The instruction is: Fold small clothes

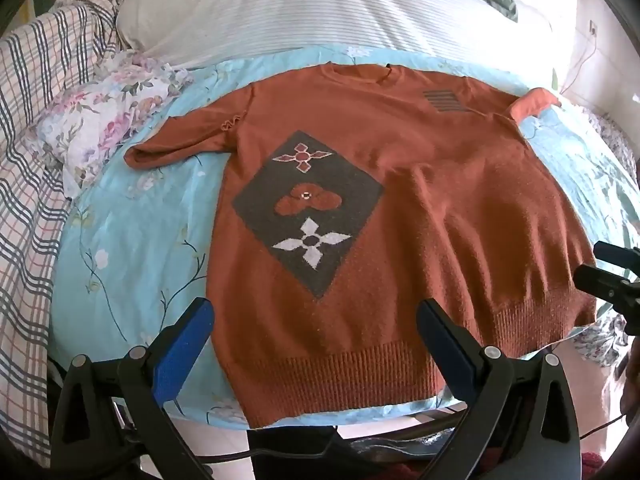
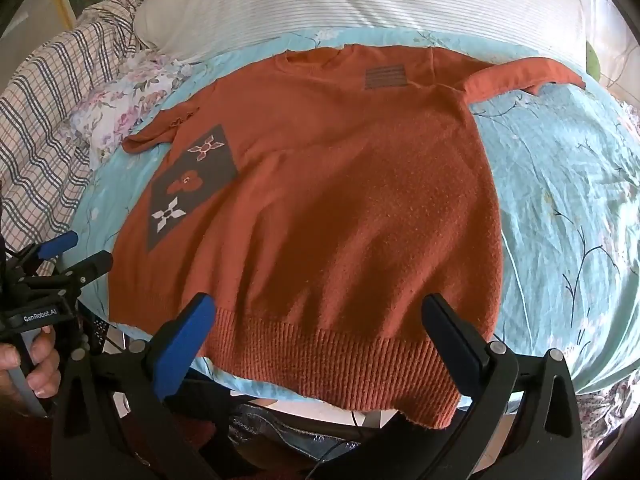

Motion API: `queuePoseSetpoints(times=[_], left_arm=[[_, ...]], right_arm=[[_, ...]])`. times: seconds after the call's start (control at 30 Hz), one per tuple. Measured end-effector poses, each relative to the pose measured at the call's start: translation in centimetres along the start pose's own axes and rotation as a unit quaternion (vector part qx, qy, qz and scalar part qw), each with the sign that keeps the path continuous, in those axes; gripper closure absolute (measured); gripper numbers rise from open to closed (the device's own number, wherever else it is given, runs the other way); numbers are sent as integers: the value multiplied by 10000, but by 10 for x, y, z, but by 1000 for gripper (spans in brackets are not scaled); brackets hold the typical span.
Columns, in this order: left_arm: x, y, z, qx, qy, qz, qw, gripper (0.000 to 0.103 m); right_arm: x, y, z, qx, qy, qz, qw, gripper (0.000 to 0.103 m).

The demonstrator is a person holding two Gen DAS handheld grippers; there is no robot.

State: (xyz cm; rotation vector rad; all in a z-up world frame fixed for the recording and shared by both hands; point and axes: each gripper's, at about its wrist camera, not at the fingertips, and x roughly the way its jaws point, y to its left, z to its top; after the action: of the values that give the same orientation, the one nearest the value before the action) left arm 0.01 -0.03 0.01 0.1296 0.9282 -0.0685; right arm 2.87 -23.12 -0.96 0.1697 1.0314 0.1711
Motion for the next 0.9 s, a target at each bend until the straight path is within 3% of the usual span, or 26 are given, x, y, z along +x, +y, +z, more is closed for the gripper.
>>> queuePoseSetpoints(times=[0.3,0.53,0.9], left_arm=[[-1,0,1,-14,3,-36,10000,2],[-2,-4,-2,18,11,-12,10000,2],[4,-3,1,55,-8,35,10000,2]], right_arm=[[0,-3,9,-5,40,24,10000,0],[3,0,2,-53,-190,64,9998,0],[4,1,2,-75,-36,-4,10000,0]])
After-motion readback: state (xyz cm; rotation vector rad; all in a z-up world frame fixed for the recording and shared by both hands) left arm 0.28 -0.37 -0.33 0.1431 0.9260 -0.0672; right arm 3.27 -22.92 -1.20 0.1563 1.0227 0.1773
